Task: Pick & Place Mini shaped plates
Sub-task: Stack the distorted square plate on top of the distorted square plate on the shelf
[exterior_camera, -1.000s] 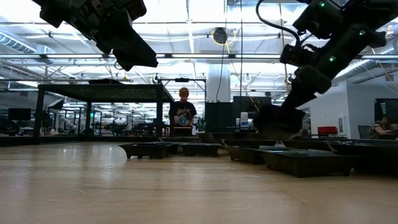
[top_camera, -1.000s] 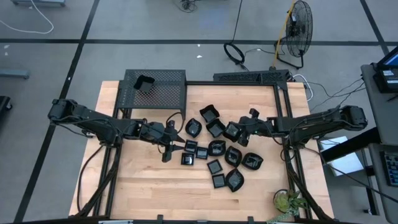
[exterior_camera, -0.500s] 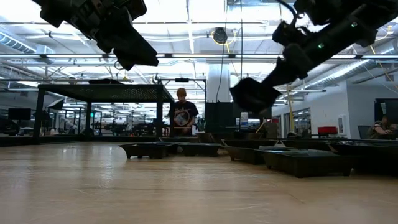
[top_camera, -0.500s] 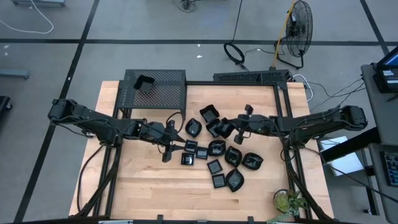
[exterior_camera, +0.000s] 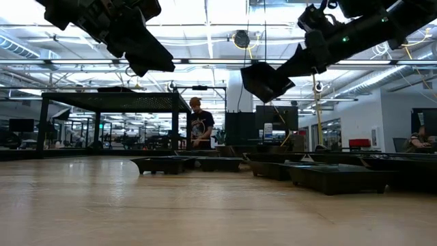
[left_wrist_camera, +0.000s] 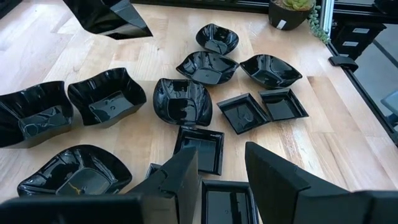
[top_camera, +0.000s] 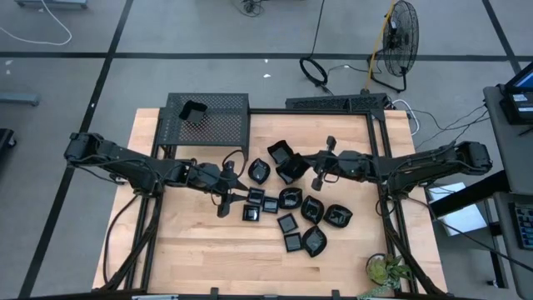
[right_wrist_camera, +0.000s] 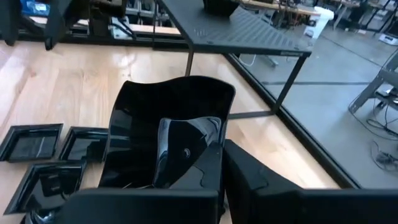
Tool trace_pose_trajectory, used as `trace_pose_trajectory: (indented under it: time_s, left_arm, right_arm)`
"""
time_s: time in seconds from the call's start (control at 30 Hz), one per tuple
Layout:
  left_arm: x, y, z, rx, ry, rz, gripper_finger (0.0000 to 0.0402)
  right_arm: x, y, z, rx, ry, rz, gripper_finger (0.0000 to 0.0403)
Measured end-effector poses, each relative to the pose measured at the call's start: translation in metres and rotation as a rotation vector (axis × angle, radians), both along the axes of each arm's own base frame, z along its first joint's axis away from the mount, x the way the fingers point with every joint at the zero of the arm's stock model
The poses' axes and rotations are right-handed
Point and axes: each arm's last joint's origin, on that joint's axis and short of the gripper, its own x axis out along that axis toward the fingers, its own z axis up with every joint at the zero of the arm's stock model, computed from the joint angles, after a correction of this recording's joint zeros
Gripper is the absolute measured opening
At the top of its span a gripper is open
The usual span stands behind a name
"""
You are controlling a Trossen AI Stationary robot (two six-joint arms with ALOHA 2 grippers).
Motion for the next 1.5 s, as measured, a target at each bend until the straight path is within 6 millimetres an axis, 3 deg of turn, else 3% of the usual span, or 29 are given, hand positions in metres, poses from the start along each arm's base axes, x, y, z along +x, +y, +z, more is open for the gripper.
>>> trace_pose_trajectory:
  time_s: [0.27, 0.47, 0.6, 0.7, 0.9, 1.03, 1.3, 1.5]
  left_arm:
    - [0.002, 0.0, 0.004, 0.003, -0.05, 0.004, 0.0136]
    - [0.008, 0.005, 0.008, 0.078, -0.113, 0.189, 0.0137]
    - [0.017, 0.009, 0.03, 0.182, -0.116, 0.293, 0.0149]
    - [0.026, 0.01, 0.043, 0.349, -0.005, 0.359, 0.0167]
    - [0.064, 0.013, 0.071, 0.72, 0.131, 0.531, 0.0219]
    - [0.095, 0.01, 0.078, 0.883, 0.176, 0.513, 0.024]
    - [0.147, 0.003, 0.066, 1.112, 0.233, 0.385, 0.0244]
    - [0.163, 0.01, 0.063, 1.131, 0.179, 0.417, 0.0244]
  right_arm:
    - [-0.006, 0.0, -0.004, -0.061, -0.16, 0.012, 0.0002]
    - [-0.017, 0.0, -0.01, -0.105, -0.282, 0.014, 0.0002]
    - [-0.019, -0.001, -0.01, -0.131, -0.315, 0.005, 0.0002]
    - [-0.02, -0.004, -0.009, -0.139, -0.321, -0.034, 0.0002]
    - [-0.017, -0.019, -0.016, -0.167, -0.294, -0.166, 0.0002]
    - [-0.012, -0.026, -0.022, -0.171, -0.292, -0.193, 0.0002]
    - [-0.006, -0.029, -0.028, -0.175, -0.322, -0.203, 0.0002]
    - [-0.006, -0.029, -0.028, -0.174, -0.335, -0.202, 0.0002]
